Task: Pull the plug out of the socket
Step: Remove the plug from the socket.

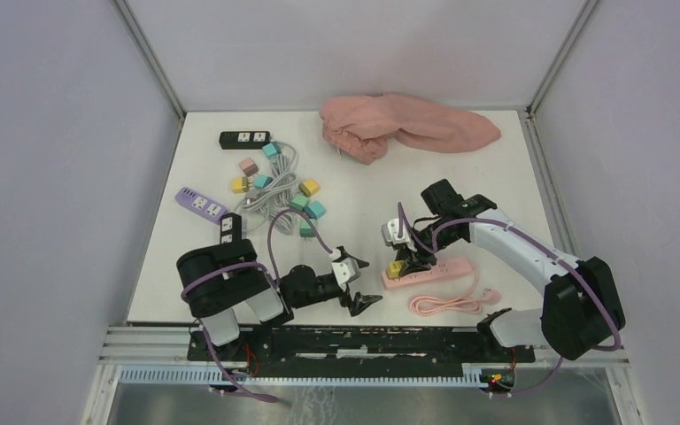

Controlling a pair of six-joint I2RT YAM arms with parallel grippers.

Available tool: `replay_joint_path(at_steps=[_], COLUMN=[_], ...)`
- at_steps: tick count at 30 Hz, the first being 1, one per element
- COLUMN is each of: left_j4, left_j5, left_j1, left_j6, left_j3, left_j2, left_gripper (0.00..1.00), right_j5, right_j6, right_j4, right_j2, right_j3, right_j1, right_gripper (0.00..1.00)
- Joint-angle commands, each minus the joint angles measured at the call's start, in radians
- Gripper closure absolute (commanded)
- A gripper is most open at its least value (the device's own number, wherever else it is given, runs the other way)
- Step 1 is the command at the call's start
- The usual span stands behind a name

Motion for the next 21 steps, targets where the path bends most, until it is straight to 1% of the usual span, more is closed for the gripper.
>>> replay_joint_path(at_steps=[1, 11, 15, 21], left_j4=[0.1, 0.103, 0.085, 0.082], left_j5=[-0.018, -0.01, 0.008, 0.022], left_j1=[-0.009, -0.013, -0.022, -0.024], left_j6=[0.061, 0.06, 0.039, 0.014], left_j3=[0.028, 0.088, 0.119, 0.145], left_j2=[0.039, 0.086, 0.099, 0.139], left_gripper=[0.02, 0.04, 0.07, 0.15], right_j5=[-0.063, -0.089, -0.09, -0.095], right_j6=[-0.023, -0.037, -0.027, -0.022], right_j4=[-0.024, -0.028, -0.021, -0.019], right_j2=[-0.006, 0.007, 0.008, 0.003], right_j3=[0.05, 0.044, 0.044, 0.043], right_j1=[-0.003, -0.003, -0.002, -0.002], right_gripper=[1.0, 1.0, 1.0, 1.0])
